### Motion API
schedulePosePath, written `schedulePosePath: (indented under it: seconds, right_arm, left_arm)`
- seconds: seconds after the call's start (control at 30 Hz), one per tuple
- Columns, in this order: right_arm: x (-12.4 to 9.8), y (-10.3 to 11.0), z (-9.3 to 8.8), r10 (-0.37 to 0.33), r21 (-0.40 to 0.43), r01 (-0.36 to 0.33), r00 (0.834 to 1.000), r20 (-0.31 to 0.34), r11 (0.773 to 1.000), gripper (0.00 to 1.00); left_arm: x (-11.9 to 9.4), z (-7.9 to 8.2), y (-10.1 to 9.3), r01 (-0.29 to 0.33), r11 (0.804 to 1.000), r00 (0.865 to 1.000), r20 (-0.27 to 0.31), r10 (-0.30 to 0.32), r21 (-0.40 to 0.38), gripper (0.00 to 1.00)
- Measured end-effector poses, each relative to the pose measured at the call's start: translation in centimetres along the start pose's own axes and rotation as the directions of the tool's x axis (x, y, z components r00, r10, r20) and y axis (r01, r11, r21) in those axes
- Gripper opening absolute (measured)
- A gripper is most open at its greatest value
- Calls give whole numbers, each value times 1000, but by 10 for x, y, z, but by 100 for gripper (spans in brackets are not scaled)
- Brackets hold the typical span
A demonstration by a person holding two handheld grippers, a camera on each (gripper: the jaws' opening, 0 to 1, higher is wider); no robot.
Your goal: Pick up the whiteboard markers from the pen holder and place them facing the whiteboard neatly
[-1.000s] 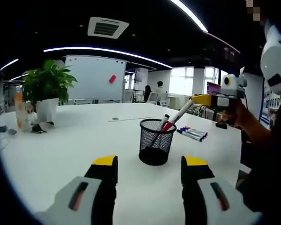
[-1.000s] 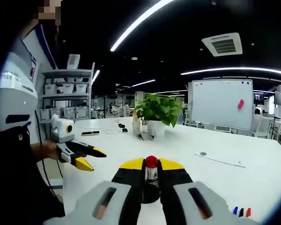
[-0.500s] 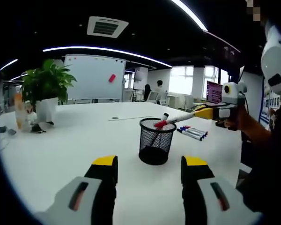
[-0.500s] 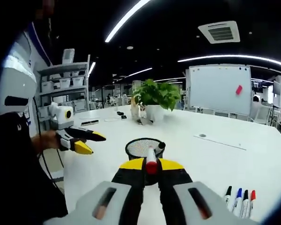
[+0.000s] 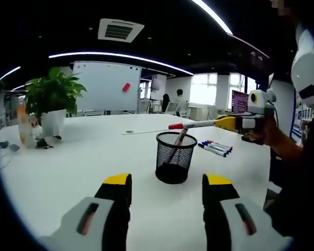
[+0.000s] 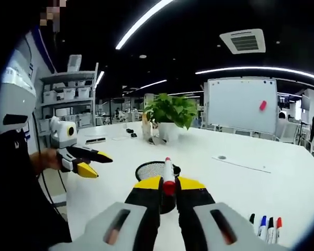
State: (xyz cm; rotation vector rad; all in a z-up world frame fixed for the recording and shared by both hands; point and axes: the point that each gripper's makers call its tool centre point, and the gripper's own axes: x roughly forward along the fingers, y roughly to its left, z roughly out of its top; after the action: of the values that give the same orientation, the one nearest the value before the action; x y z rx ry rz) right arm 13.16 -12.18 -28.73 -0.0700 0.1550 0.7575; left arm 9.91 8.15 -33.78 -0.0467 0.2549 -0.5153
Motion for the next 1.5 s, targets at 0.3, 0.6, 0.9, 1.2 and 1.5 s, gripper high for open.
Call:
schedulePosePath:
  seconds: [0.3,0.6,0.9,1.2,1.5]
  right_arm:
    - [-1,-13,5,-21,19,21,999,29,1000,13]
    - [-10,-23,9,-59,6,58,997,45,998,13]
    - [-27,-44,6,-126,32,124,990,63,992,13]
    - [-37,-55,0,-172,20,171,983,61,985,13]
    - [-54,-74,2,-234,25,232,970,74,972,13]
  left_arm:
    - [-1,1,10,-40,998,999,2,41,-40,57]
    - [2,4,6,-30,999,999,14,31,-34,58]
    - [4,13,-5,12,1000,998,60,-10,-28,61]
    - [9,11,-14,37,999,998,48,-37,0,61]
    - [9,9,-15,40,999,999,37,-40,13,60]
